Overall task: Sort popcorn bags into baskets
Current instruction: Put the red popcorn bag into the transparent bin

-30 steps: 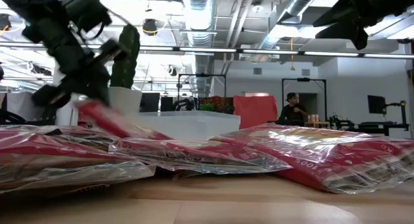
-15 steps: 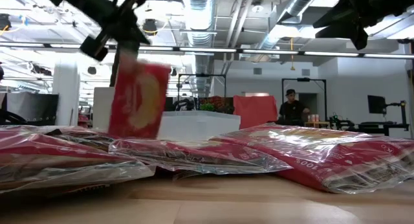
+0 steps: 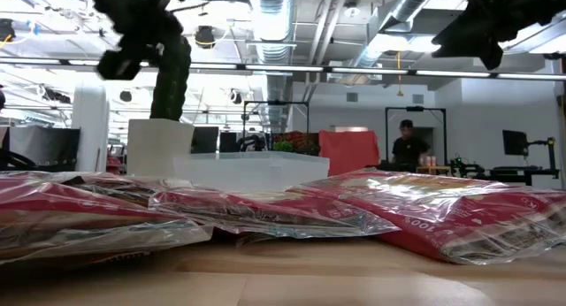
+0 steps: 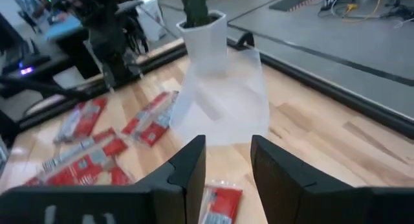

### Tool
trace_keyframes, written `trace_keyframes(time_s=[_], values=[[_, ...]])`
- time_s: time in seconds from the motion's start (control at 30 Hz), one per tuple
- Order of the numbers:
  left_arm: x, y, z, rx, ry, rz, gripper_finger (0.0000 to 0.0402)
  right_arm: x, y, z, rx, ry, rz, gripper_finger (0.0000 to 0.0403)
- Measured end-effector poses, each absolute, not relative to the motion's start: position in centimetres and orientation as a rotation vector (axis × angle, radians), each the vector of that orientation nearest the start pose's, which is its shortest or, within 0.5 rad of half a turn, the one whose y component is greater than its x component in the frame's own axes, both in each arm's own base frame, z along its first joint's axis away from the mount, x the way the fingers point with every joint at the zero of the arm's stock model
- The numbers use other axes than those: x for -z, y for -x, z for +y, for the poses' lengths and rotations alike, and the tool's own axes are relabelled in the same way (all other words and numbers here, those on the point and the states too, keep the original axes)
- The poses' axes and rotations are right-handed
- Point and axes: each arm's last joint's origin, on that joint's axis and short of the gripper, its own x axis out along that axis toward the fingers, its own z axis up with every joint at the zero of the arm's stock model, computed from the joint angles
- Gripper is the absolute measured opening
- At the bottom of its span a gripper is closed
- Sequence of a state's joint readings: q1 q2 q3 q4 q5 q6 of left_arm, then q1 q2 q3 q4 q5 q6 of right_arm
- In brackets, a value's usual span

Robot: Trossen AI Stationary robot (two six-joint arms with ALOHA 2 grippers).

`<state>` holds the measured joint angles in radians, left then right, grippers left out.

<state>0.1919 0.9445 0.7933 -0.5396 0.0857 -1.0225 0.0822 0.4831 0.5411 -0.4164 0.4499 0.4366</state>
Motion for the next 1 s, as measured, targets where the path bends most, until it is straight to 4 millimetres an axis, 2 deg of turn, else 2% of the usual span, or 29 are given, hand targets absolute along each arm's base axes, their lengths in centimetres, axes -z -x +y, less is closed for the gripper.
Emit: trace_keyframes(time_s=[0.13,0.27,0.43,0.67,0.83,0.93,1.0], values=[[-25.9,-18.6,2.7,-0.547,1.041,0.775,0.0126,-26.2,-12.2,-0.2,0.433,-0.327,0.311,0.0174],[-23.9,-18.2,2.5,-0.721,1.134,0.880,0.0209,-25.8,-12.9,-0.1,0.425,-0.320,0.356,0.0196],[-20.9,-17.9,1.8,-0.930,1.330,0.808,0.0286,-25.3,-13.6,0.0,0.426,-0.309,0.399,0.0215],[-17.0,-18.5,0.7,-0.875,1.468,0.549,0.0304,-24.9,-14.3,0.1,0.418,-0.307,0.432,0.0218],[-13.6,-17.6,0.2,-0.929,1.551,0.524,0.0304,-24.7,-14.6,0.1,0.420,-0.302,0.447,0.0215],[-12.7,-17.3,0.0,-0.950,1.579,0.470,0.0304,-24.6,-14.7,0.1,0.420,-0.301,0.449,0.0217],[-12.4,-17.5,0.0,-0.946,1.580,0.375,0.0304,-24.6,-14.8,0.1,0.421,-0.299,0.450,0.0219]])
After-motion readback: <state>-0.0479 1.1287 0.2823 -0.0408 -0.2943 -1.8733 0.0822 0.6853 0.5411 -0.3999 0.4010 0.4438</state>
